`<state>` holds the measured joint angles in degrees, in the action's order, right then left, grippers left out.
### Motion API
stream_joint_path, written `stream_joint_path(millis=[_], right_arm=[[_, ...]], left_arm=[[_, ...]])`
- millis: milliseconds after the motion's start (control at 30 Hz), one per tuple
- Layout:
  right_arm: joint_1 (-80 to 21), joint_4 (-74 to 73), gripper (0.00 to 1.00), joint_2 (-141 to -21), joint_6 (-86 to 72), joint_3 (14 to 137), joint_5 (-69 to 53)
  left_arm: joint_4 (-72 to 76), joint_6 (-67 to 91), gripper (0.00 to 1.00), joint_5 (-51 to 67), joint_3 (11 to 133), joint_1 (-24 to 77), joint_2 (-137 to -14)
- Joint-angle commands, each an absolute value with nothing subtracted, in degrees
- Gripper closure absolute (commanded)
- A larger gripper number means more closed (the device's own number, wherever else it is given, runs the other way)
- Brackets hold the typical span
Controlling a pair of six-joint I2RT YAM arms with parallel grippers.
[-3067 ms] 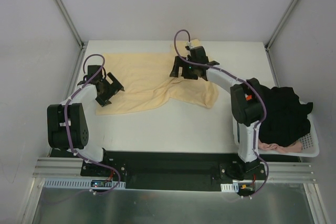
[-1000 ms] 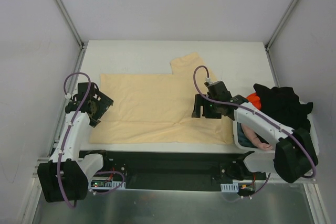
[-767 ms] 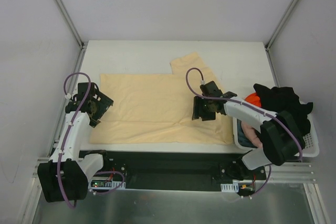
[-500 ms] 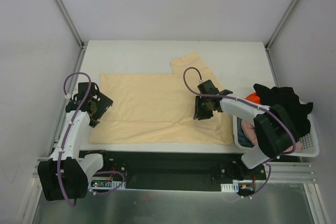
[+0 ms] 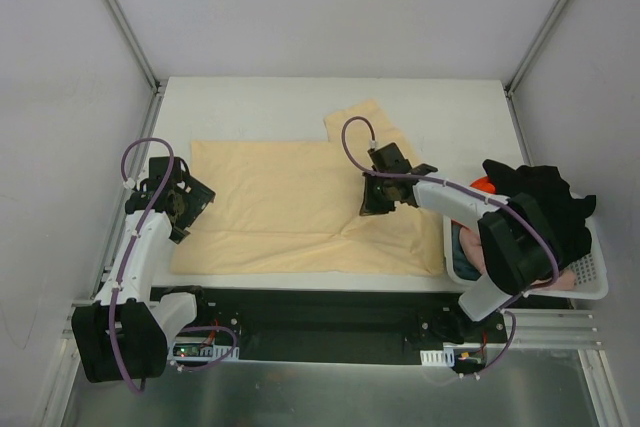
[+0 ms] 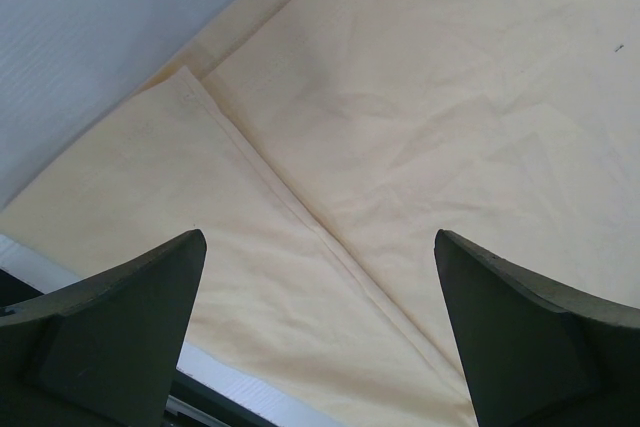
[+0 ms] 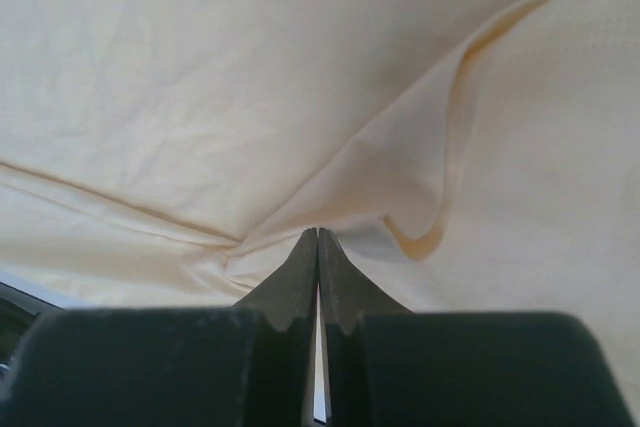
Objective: Fold and stack the t-shirts
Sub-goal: Fold the flattened tshirt in 1/3 of the way
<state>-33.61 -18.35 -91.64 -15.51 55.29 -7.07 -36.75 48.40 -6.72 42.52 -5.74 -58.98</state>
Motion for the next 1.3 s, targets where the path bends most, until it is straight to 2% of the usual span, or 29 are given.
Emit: stream_joint_path(millis=[0, 233, 300, 333, 433, 567, 733, 867, 900, 1067, 1100, 1200, 1267], right_arm=[[-34.5, -18.3, 0.99, -91.9, -14.2, 58.3, -7.8], [-34.6, -23.6, 0.98, -85.6, -12.0, 55.4, -1.2], [-34.5, -25.5, 0.87, -84.3, -11.6, 54.8, -0.8], [-34.6, -26.2, 0.78, -84.1, -11.7, 54.6, -0.4], [-34.0, -27.5, 0.65, -83.9, -11.7, 53.4, 3.2], [-33.4, -24.8, 0.58, -85.0, -12.2, 52.5, 0.5], [-33.0, -22.9, 0.56, -89.0, -12.6, 53.3, -3.5], [-33.0, -22.1, 0.58, -90.8, -13.0, 53.1, -4.4], [-32.9, -22.1, 0.66, -91.0, -13.0, 53.0, -4.7], [-32.8, -20.7, 0.75, -90.9, -13.4, 52.2, -6.0], [-32.7, -20.5, 0.83, -90.8, -13.4, 52.2, -6.7], [-32.8, -18.9, 0.98, -90.4, -13.4, 52.0, -8.8], [-32.7, -17.8, 0.99, -89.7, -13.8, 52.0, -9.1]], left_arm=[[-38.0, 47.7, 0.01, -8.3, 43.6, -6.2, -58.5], [-38.0, 47.7, 0.01, -8.0, 43.7, -6.1, -58.4], [-38.0, 47.8, 0.01, -7.8, 43.8, -6.1, -58.5], [-38.0, 47.6, 0.01, -7.7, 43.9, -6.2, -58.4], [-38.0, 47.6, 0.01, -7.6, 43.8, -6.1, -58.2], [-38.0, 47.6, 0.01, -7.5, 43.6, -6.2, -58.3], [-38.1, 47.5, 0.01, -7.5, 43.5, -6.0, -58.1], [-38.0, 47.6, 0.01, -7.5, 43.3, -5.9, -57.6], [-38.0, 47.6, 0.01, -7.5, 43.4, -5.9, -57.5], [-38.0, 47.5, 0.01, -7.3, 43.5, -5.9, -57.2], [-38.0, 47.5, 0.01, -7.2, 43.6, -5.9, -57.2], [-38.0, 47.5, 0.01, -7.1, 43.6, -5.9, -57.0], [-38.0, 47.5, 0.01, -7.1, 43.5, -5.9, -56.7]])
